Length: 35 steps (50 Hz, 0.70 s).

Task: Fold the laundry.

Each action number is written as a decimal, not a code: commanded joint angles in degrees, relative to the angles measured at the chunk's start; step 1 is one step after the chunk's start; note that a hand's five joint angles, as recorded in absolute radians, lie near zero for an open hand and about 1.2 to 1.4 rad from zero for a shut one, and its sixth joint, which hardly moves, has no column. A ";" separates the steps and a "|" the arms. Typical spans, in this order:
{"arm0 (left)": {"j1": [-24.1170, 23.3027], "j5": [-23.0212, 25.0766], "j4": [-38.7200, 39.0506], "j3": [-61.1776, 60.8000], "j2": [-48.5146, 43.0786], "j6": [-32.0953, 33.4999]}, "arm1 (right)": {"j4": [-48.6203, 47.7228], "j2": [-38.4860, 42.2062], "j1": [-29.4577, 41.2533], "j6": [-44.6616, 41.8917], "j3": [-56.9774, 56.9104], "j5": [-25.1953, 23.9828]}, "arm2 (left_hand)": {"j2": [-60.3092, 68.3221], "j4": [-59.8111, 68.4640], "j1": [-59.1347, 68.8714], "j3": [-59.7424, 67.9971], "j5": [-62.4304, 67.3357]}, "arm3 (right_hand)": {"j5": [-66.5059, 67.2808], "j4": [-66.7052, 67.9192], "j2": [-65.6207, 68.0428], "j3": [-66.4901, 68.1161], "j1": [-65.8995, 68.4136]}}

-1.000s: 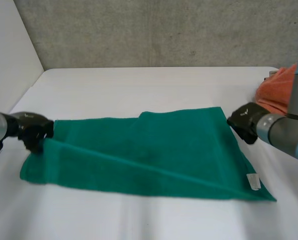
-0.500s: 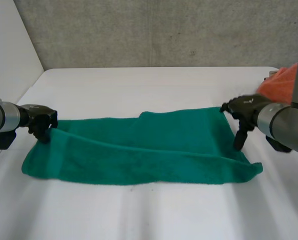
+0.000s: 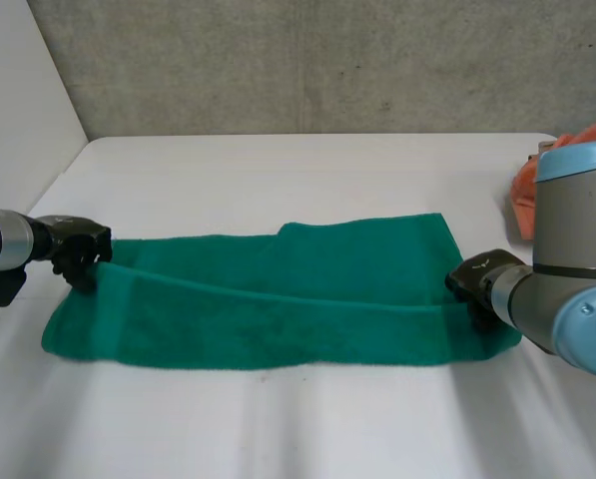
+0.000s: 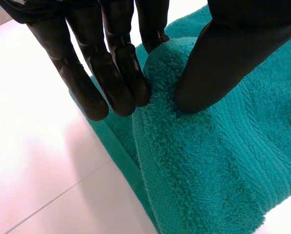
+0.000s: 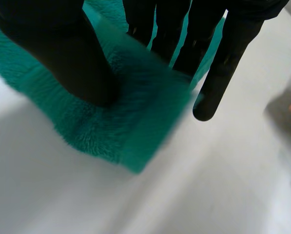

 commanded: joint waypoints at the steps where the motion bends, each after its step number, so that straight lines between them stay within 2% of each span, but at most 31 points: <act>1: 0.51 -0.42 2.66 1.96 -1.91 -0.04 | -10.44 5.31 -0.45 -2.38 -6.59 0.40 | 11.43 11.27 13.65 11.79 12.57 | 13.37 13.03 12.71 13.27 14.51; 9: -0.81 -2.09 10.74 7.23 -4.81 -2.94 | -28.19 9.61 -0.45 -1.32 -11.34 0.49 | 11.43 11.27 13.65 11.79 12.57 | 13.37 13.03 12.71 13.27 14.51; 17: -3.09 -8.32 14.71 15.22 -10.78 -5.32 | -44.18 19.27 0.51 -2.72 -18.44 0.66 | 11.43 11.27 13.65 11.79 12.57 | 13.37 13.03 12.71 13.27 14.51; 22: -4.24 -11.32 14.27 18.40 -13.77 -5.58 | -45.44 25.08 0.87 -4.04 -23.81 -0.13 | 11.43 11.27 13.65 11.79 12.57 | 13.37 13.03 12.71 13.27 14.51; 31: -6.17 -12.73 14.53 20.59 -16.41 -5.84 | -45.43 31.24 0.87 -5.10 -29.18 -2.50 | 7.09 6.93 9.30 7.45 8.23 | 13.37 13.03 12.71 13.27 14.51; 33: -6.52 -12.99 14.80 20.77 -16.59 -5.84 | -45.35 31.94 0.69 -4.84 -29.62 -2.33 | -6.98 -7.14 -4.77 -6.63 -5.84 | -27.01 -27.35 -27.67 -27.11 -25.88; 35: -6.79 -13.16 14.97 20.77 -16.59 -5.67 | -45.61 32.12 0.69 -4.57 -29.88 -1.97 | -28.97 -29.13 -26.75 -28.61 -27.83 | -55.82 -56.17 -56.49 -55.92 -54.69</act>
